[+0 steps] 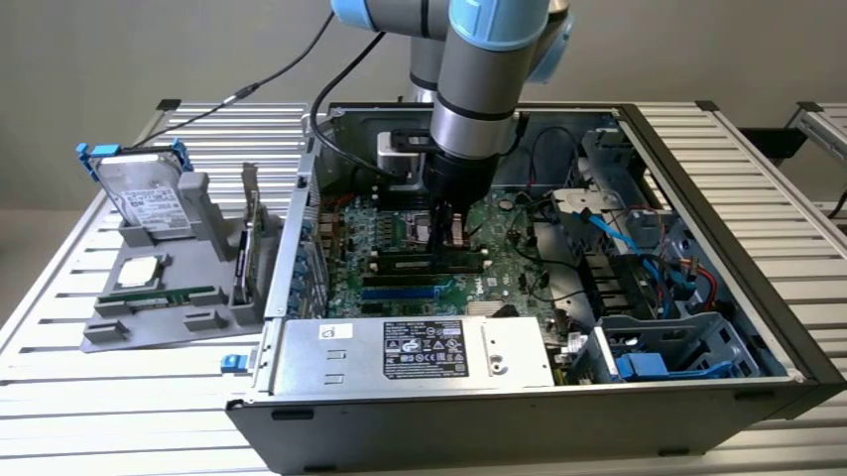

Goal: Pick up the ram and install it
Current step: 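Insert the ram into the slot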

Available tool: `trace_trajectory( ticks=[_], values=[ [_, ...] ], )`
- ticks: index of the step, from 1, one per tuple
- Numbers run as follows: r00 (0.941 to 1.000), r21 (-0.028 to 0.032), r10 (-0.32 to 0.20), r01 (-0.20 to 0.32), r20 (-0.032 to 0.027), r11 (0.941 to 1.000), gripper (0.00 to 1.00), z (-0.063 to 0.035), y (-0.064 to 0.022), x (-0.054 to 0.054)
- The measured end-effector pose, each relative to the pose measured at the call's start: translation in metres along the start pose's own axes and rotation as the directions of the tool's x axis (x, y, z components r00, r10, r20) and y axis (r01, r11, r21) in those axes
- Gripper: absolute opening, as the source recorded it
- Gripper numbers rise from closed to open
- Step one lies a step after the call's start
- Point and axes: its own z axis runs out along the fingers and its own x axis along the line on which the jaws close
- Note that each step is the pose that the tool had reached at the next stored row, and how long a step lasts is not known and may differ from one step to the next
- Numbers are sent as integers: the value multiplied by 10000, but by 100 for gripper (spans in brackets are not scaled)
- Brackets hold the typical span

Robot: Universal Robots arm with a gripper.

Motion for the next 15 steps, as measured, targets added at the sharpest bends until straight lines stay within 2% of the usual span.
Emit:
trace_trajectory(
  ticks=[1, 5, 12, 13, 14, 15],
  values=[
    [10000, 0, 1, -1, -1, 10000, 40, -5, 1, 0],
    [10000, 0, 1, -1, -1, 10000, 40, -47, 5, 2],
    [10000, -1, 1, -1, -5, 10000, 40, -190, 22, 7],
    [10000, 0, 1, -1, -8, 10000, 38, -213, 24, 7],
    [10000, 0, 2, -2, -13, 10000, 32, -232, 26, 8],
    [10000, 0, 2, -2, -19, 10000, 32, -251, 28, 8]
  ],
)
